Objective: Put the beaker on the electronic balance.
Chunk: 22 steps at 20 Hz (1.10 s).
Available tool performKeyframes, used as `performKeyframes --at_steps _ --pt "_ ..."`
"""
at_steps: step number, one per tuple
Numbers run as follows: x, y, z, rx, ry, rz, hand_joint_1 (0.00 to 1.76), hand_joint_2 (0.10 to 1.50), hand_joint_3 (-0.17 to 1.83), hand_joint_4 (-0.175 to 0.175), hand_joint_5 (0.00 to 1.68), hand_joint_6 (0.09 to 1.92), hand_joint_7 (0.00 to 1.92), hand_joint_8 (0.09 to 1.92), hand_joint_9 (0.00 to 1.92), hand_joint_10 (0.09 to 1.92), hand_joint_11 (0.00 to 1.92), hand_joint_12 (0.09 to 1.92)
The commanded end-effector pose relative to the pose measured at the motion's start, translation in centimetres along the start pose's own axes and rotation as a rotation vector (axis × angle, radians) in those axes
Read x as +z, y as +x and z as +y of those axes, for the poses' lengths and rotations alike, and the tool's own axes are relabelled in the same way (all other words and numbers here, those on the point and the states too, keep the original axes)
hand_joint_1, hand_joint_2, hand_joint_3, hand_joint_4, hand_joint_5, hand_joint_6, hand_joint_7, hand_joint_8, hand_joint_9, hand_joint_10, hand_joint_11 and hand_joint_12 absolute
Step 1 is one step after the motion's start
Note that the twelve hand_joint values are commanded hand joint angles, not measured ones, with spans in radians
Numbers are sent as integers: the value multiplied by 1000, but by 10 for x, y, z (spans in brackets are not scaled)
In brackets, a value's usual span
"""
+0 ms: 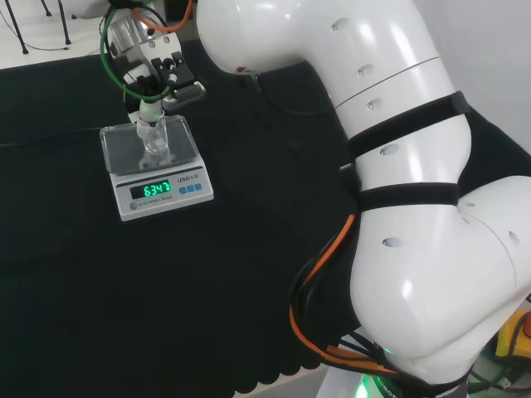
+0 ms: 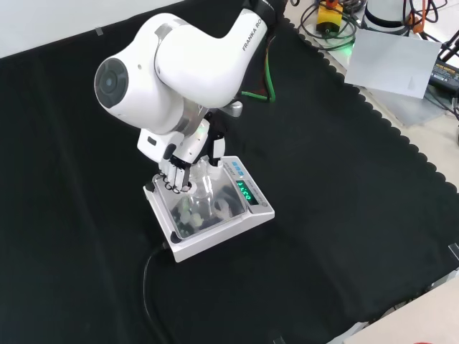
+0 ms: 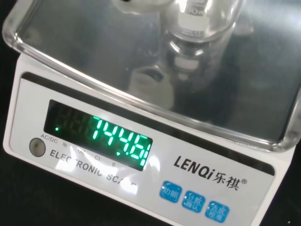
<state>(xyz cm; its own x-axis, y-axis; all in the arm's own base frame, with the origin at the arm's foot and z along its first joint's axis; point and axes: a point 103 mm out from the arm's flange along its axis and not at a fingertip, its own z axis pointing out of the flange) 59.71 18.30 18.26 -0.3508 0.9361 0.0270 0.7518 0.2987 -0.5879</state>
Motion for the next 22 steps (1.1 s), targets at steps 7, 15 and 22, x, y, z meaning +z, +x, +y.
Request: performKeyframes --at_steps 7,15,22 --pt "-4 0 -4 16 86 10 719 766 -152 16 1 87 1 87 5 288 17 1402" --pt "-38 0 -48 15 32 19 525 734 -47 -2 0 87 0 87 74 87 0 1241" --pt "-71 -10 -118 30 -192 27 572 847 56 -69 406 263 436 514 431 843 180 1412"
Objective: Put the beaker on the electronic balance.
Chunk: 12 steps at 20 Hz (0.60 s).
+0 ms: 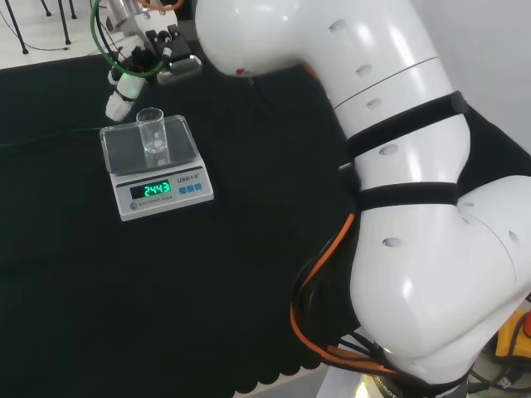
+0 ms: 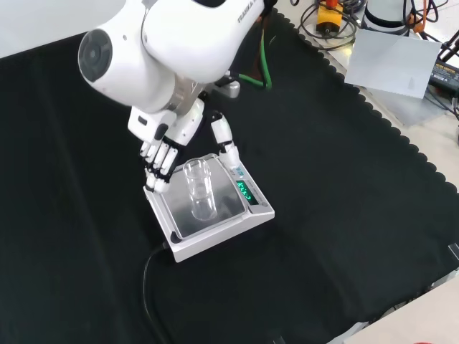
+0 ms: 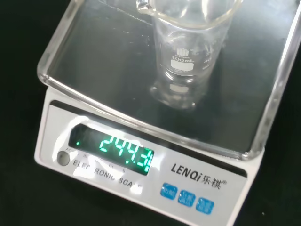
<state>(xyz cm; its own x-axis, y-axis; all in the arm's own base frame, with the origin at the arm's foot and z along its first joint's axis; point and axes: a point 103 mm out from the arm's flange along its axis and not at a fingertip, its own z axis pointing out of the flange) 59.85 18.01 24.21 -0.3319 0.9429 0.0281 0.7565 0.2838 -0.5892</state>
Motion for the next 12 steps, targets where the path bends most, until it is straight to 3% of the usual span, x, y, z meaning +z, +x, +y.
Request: performKeyframes --at_steps 1,2,4,6,7,8,12 --pt "-23 -14 -96 15 -241 31 648 891 99 -83 544 513 606 657 644 845 342 1392" --pt "-23 -17 -105 18 -267 40 708 907 162 -93 640 716 733 748 795 841 474 1362" --pt "-21 -24 -127 50 -314 33 801 884 345 -109 771 923 907 829 983 840 672 1312" --pt "-17 -28 -144 82 -341 18 930 960 324 64 869 1082 1000 858 1071 854 770 1291" --pt "-12 -30 -152 99 -351 9 966 988 295 100 892 1113 1028 863 1097 858 797 1286" --pt "-6 -32 -160 122 -353 -1 993 1004 276 102 908 1125 1055 863 1123 857 828 1273" --pt "24 -49 -186 203 -349 28 1048 1004 287 38 931 1129 1130 842 1187 850 932 1206"
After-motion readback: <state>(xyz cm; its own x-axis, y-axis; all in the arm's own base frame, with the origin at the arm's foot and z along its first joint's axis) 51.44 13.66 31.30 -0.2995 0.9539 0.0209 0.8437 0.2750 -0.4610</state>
